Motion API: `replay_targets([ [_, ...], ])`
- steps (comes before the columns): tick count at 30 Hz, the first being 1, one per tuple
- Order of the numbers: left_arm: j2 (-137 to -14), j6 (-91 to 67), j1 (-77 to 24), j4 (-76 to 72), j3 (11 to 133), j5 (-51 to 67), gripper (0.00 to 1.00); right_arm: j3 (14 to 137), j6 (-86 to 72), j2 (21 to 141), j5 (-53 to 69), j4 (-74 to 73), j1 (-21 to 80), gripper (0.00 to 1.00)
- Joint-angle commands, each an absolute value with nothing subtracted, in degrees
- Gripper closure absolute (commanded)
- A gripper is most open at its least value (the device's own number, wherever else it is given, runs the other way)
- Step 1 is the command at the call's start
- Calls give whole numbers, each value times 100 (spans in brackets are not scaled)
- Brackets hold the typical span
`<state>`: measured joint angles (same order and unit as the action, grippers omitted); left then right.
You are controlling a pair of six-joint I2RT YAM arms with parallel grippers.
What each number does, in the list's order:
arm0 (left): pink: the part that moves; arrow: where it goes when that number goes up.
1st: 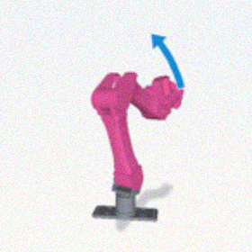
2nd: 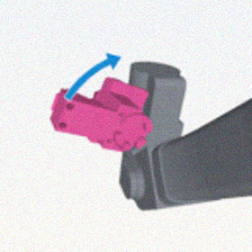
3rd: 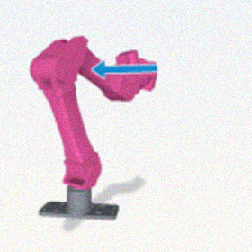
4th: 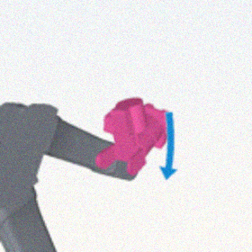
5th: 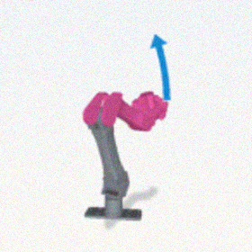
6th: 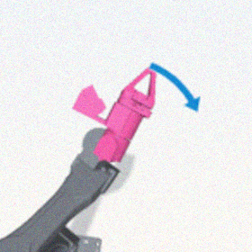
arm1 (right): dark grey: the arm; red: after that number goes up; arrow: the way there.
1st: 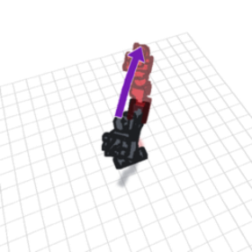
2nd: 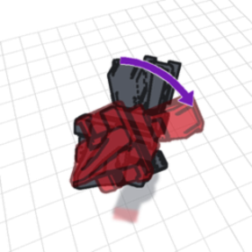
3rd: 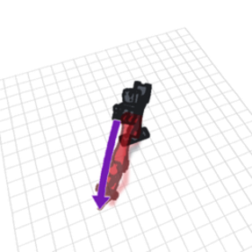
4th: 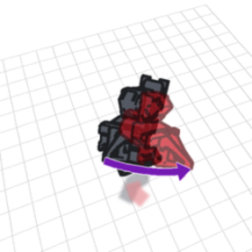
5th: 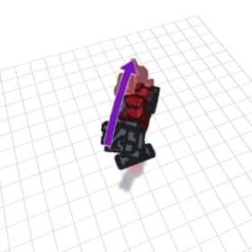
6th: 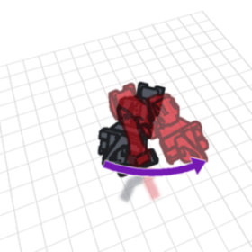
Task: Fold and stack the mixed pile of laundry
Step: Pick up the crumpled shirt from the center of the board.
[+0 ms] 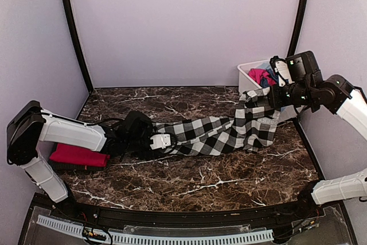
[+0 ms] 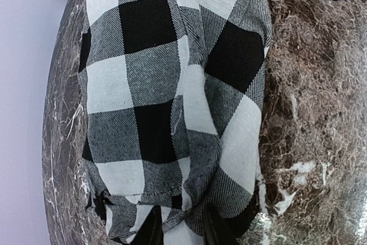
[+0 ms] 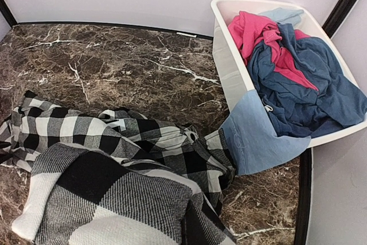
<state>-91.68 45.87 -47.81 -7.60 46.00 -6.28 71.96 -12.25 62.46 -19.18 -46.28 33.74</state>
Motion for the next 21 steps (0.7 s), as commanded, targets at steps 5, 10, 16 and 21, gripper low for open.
replay_targets([
  [5, -8948, 4286, -5066, -990, 4838, -244, 61, 7167, -1167, 6126, -1916, -4390, 3328, 100],
  [10, -9560, 4165, -5321, -1141, 5328, -206, 54, 7217, -1186, 6110, -1872, -4376, 3323, 100],
  [16, -10100, 4044, -5478, -1276, 5662, -261, 53, 7284, -1195, 6072, -1805, -4413, 3327, 100],
  [21, -9755, 3993, -5571, -821, 5355, -421, 60, 7304, -1174, 6090, -1782, -4412, 3322, 100],
])
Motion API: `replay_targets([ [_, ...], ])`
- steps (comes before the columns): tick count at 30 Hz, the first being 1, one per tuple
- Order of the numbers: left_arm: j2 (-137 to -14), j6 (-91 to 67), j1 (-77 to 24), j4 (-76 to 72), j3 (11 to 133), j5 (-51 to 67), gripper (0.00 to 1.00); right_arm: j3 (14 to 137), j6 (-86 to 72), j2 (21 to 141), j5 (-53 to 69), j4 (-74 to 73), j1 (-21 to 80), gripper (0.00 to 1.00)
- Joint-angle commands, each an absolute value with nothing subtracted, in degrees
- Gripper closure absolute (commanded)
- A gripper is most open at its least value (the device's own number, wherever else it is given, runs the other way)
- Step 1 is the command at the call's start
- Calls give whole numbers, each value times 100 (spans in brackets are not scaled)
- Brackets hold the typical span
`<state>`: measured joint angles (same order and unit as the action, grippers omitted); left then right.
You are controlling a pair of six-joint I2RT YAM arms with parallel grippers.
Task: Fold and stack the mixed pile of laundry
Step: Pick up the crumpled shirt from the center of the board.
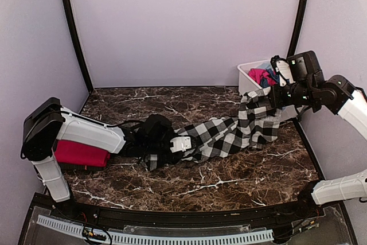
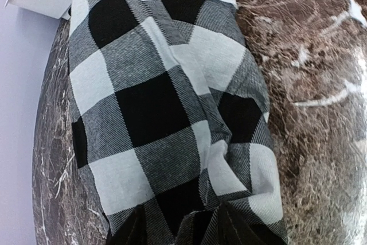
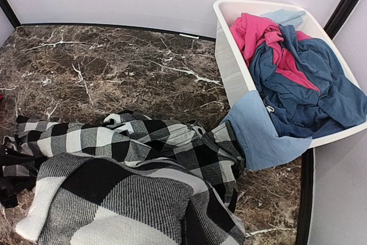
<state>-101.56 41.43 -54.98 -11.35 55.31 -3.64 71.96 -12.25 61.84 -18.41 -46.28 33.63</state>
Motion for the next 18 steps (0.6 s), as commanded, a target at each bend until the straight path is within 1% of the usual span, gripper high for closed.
replay_targets([
  [1, -9624, 3951, -5565, -614, 5253, -430, 63, 7304, -1163, 6085, -1796, -4412, 3323, 100],
  [2, -9358, 3949, -5569, -513, 5007, -472, 67, 7304, -1142, 6084, -1805, -4404, 3320, 100],
  [5, -8761, 3805, -5567, 111, 4620, -619, 68, 7308, -1097, 6096, -1879, -4397, 3321, 100],
  [8, -8178, 3720, -5569, 564, 4299, -911, 65, 7295, -1066, 6095, -1928, -4386, 3314, 100],
  [11, -7693, 3696, -5565, 715, 4134, -1231, 62, 7286, -1060, 6075, -1907, -4382, 3301, 100],
  [13, -7450, 3633, -5568, 620, 4079, -1081, 58, 7291, -1068, 6065, -1863, -4377, 3295, 100],
  [15, -7423, 3482, -5571, 482, 4253, -757, 55, 7304, -1077, 6064, -1838, -4372, 3293, 100],
  [18, -7686, 3327, -5605, 319, 4625, -633, 55, 7321, -1105, 6051, -1805, -4378, 3293, 100],
])
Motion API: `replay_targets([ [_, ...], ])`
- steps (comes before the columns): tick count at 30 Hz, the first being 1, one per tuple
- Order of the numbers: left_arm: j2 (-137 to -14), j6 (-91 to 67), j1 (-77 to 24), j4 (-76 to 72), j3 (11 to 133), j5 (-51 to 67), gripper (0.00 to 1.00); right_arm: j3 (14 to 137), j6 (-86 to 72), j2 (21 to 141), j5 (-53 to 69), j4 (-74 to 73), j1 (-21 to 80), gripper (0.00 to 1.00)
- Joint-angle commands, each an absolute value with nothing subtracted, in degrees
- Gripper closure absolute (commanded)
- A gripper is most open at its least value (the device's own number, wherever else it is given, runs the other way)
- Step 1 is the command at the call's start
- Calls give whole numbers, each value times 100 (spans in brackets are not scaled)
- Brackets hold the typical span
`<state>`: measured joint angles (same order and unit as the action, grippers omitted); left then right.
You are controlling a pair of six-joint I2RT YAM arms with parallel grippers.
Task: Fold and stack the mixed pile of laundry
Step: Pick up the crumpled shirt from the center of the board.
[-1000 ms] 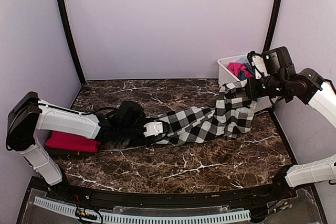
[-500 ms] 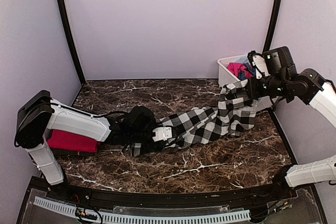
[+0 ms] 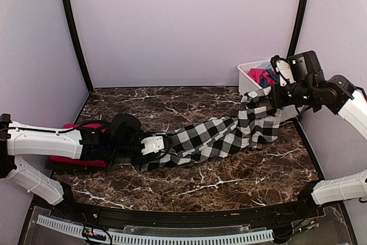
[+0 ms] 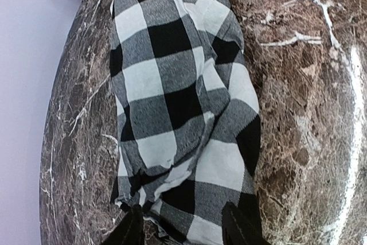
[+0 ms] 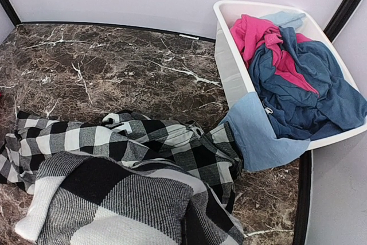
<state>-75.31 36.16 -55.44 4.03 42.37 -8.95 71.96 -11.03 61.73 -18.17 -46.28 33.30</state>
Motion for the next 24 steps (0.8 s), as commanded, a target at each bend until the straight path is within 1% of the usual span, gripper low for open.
replay_targets([
  [1, -7839, 3364, -5611, 278, 4779, -543, 56, 7317, -1118, 6044, -1792, -4381, 3296, 100],
  [2, -7914, 3471, -5619, 212, 4855, -428, 58, 7309, -1131, 6041, -1781, -4379, 3295, 100],
  [6, -8427, 4005, -5629, 215, 5159, -172, 72, 7295, -1149, 6034, -1761, -4397, 3294, 100],
  [8, -8644, 4199, -5632, 244, 5283, -46, 75, 7294, -1147, 6029, -1749, -4386, 3294, 100],
  [14, -9072, 4445, -5633, 403, 5589, 494, 77, 7298, -1147, 6031, -1760, -4396, 3295, 100],
  [24, -9581, 4568, -5604, 157, 5675, 334, 80, 7260, -1134, 6036, -1757, -4382, 3288, 100],
])
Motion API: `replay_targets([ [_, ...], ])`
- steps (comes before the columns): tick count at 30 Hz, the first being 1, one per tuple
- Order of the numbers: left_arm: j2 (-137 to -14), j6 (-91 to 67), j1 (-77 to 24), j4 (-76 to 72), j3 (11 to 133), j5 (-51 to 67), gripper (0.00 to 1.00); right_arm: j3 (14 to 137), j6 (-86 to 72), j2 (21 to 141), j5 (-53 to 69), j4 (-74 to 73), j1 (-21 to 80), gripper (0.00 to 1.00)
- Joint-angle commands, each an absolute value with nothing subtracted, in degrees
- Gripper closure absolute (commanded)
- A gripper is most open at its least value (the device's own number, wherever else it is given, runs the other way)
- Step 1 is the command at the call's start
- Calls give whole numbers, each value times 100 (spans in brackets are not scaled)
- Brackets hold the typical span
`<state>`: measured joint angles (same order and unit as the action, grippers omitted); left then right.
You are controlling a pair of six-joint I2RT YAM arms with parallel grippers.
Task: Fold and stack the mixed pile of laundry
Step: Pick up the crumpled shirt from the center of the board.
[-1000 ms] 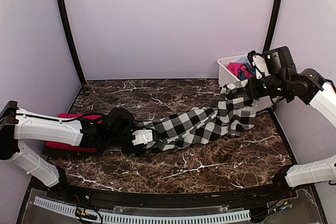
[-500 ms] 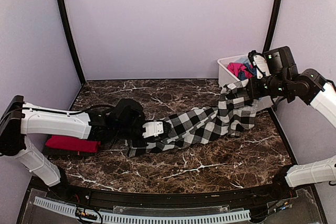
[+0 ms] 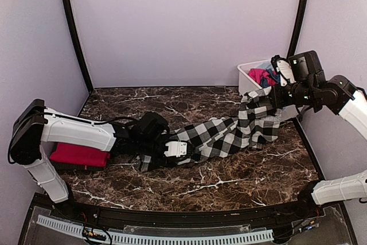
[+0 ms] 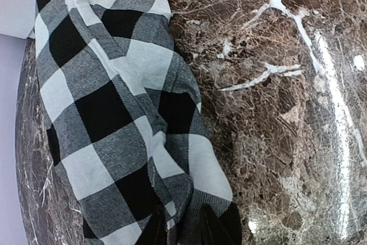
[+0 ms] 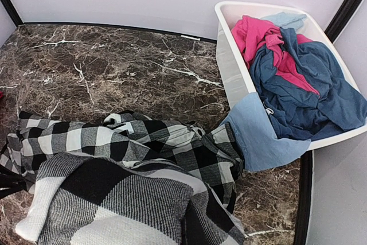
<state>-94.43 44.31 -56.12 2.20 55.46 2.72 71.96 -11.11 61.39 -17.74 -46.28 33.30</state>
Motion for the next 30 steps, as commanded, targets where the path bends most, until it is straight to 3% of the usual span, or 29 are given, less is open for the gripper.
replay_targets([
  [1, -9611, 4587, -5596, 178, 5681, 321, 80, 7260, -1134, 6033, -1758, -4386, 3295, 100],
  [30, -9453, 4700, -5162, 370, 5496, 384, 85, 7207, -1134, 6038, -1762, -4369, 3280, 100],
])
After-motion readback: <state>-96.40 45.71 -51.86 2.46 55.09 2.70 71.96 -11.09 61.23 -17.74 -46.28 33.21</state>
